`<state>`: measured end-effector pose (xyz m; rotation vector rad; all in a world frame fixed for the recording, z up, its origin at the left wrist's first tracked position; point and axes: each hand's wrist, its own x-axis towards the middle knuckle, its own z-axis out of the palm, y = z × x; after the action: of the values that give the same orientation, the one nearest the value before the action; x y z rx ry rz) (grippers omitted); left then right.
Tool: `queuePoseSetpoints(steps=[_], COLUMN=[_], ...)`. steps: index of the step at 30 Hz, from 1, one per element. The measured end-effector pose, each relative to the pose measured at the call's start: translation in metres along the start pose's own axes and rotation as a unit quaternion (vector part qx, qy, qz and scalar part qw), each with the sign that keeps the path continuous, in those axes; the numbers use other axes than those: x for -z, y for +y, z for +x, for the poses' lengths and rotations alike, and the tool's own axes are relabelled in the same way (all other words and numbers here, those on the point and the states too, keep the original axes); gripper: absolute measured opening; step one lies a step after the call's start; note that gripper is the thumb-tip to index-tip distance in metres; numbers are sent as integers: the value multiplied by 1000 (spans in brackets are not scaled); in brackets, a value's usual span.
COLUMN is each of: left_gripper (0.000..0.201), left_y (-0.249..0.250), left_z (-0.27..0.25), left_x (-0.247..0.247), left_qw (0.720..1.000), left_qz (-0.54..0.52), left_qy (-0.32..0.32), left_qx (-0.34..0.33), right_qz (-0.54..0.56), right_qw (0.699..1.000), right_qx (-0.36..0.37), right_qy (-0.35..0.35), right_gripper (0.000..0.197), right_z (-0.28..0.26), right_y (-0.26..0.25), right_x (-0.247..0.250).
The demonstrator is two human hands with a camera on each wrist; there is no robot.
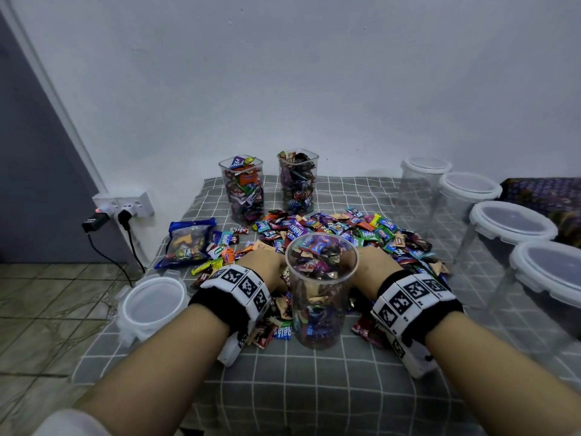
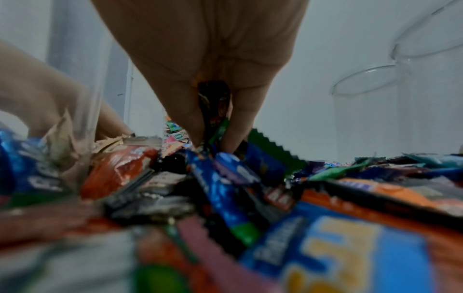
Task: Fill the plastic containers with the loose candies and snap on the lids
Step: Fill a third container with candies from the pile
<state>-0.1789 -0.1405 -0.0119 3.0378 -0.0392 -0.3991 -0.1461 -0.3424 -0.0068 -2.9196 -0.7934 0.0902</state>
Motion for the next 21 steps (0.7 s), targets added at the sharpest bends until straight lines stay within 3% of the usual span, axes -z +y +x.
queuePoseSetpoints(steps=[6, 13, 18, 21], left_gripper=[23, 20, 17, 18], left_y=[3, 9, 9, 7], left_z=[-4, -16, -15, -15], left_x=[3, 11, 11, 9], left_qw=[998, 995, 989, 984], left_qz=[-38, 1, -33, -58], left_qy=[58, 97, 134, 161], left_qx=[0, 31, 44, 39], right_qz=[32, 109, 203, 272], right_qw=[999, 988, 960, 926], right_qx=[-16, -25, -33, -8], right_qy=[18, 107, 190, 262], right_gripper=[16, 16, 14, 16], right_z=[-1, -13, -21, -25], right_y=[2, 9, 13, 10], right_x=[4, 13, 25, 40])
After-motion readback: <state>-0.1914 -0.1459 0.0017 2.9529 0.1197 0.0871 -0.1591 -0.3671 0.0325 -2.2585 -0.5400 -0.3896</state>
